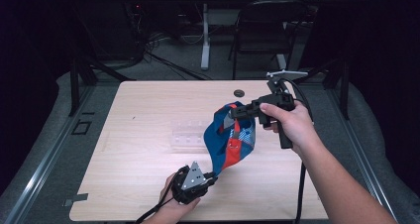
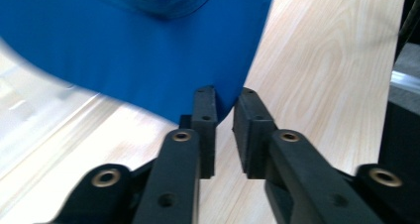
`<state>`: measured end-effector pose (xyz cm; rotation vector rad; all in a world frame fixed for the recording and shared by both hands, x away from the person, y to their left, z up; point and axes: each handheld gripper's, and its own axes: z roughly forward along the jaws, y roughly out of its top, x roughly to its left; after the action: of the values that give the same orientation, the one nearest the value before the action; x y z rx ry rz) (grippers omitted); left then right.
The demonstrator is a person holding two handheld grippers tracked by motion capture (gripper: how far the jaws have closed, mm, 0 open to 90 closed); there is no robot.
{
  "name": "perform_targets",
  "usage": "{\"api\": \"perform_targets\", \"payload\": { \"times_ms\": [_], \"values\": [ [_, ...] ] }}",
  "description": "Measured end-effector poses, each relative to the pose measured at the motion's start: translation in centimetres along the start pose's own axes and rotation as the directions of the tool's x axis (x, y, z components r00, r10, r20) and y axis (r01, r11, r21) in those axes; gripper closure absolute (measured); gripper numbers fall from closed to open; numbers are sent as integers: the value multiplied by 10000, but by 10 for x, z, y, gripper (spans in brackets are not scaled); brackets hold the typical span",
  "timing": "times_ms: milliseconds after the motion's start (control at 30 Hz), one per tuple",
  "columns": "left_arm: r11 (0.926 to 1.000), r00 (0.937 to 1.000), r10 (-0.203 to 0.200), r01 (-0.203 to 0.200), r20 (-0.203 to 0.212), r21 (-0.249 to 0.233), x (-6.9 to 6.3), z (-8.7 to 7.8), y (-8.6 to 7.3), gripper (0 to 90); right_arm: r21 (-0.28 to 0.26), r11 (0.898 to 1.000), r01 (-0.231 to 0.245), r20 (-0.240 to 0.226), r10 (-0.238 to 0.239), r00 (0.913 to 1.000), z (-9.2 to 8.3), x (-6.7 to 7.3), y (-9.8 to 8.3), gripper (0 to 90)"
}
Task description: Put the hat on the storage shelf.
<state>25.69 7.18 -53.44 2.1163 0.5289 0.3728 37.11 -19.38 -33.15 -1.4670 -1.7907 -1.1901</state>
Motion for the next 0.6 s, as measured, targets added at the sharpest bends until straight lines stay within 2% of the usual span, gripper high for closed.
{"api": "perform_targets", "payload": {
  "times_ms": [200,300,467,600],
  "values": [
    [9999,9994,41,-47,-354,-153,2,-9,1,878,18,10000,54,8,-54,10000,1,1,0,781],
    [9999,9977,52,-63,-678,-159,5,-12,1,880,-9,10000,44,-4,-44,10000,1,1,1,781],
    [9997,9954,-48,24,-955,-253,9,-17,2,882,-7,10000,93,-79,-93,9999,1,2,1,781],
    [9992,9916,124,-170,-1285,-350,12,-21,5,883,-17,9999,101,-159,-101,9998,4,2,1,781]
  ]
}}
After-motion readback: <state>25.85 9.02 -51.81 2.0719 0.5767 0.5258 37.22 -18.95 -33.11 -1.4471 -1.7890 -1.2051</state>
